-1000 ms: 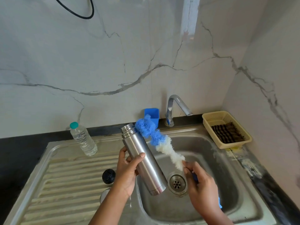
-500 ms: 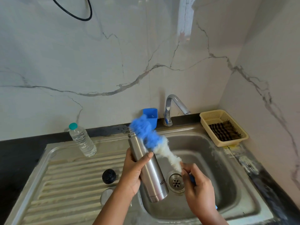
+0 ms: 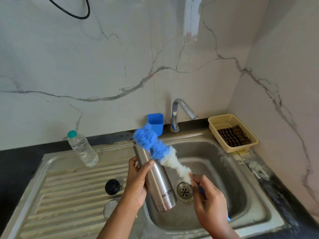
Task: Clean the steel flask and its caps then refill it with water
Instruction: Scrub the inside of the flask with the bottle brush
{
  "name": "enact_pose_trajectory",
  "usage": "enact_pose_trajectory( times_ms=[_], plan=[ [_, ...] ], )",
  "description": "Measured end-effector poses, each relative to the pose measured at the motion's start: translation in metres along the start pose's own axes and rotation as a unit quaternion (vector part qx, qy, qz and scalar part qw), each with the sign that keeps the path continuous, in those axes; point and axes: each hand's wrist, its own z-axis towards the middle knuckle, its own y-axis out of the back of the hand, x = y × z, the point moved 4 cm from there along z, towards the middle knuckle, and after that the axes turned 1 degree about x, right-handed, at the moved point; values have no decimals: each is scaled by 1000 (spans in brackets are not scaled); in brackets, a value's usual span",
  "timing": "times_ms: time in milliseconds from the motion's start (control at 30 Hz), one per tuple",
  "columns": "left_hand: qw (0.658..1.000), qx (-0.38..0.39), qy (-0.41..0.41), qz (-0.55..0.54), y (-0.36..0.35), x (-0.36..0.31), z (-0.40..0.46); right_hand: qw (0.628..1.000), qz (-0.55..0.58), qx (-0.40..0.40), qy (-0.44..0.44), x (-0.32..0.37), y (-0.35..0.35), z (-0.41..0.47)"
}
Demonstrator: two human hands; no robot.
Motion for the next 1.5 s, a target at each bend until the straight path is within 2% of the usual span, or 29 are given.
enact_pose_trajectory(
  times_ms=[100, 200, 300, 433, 500, 633, 700, 867, 933, 1067, 1200, 1300, 1433, 1500],
  plan=[
    [1000, 13, -3, -17, -2, 0, -1, 1000, 2, -9, -19, -3, 1, 0],
    [999, 23, 13, -43, -4, 2, -3, 1000, -12, -2, 3, -2, 2, -1],
    [997, 22, 37, -57, -3, 7, -4, 1000, 1, -6, -22, -8, 3, -2],
    [996, 9, 60, -67, -2, 12, -4, 1000, -6, 2, -12, -7, 5, -3],
    [996, 7, 56, -62, -3, 12, -3, 999, -9, -3, -34, -10, 5, -2],
    [997, 21, 31, -66, -5, 11, -2, 999, -32, -3, -5, -5, 6, -2],
    [997, 27, 35, -56, -6, 10, -6, 999, -40, -1, -18, -6, 5, -2],
    [998, 15, 31, 50, -9, 12, -9, 998, -55, 8, 1, -4, 5, -4],
    [998, 13, 27, 47, -6, 15, -7, 998, -61, -2, -13, -7, 9, -2],
    [999, 22, 26, 36, -2, 15, -7, 998, -57, 10, 32, -4, 16, -2],
    [999, 40, 21, 24, -1, 14, -8, 998, -58, -17, -12, -8, 17, 0],
    [999, 51, 3, 17, 3, 12, -8, 998, -55, -15, 34, 0, 17, -6],
    [998, 54, -5, 18, 9, 9, -6, 998, -61, -15, 8, -4, 15, -7],
    [998, 54, -8, -3, 10, 9, -7, 997, -67, -15, 38, 0, 14, -9]
  ],
)
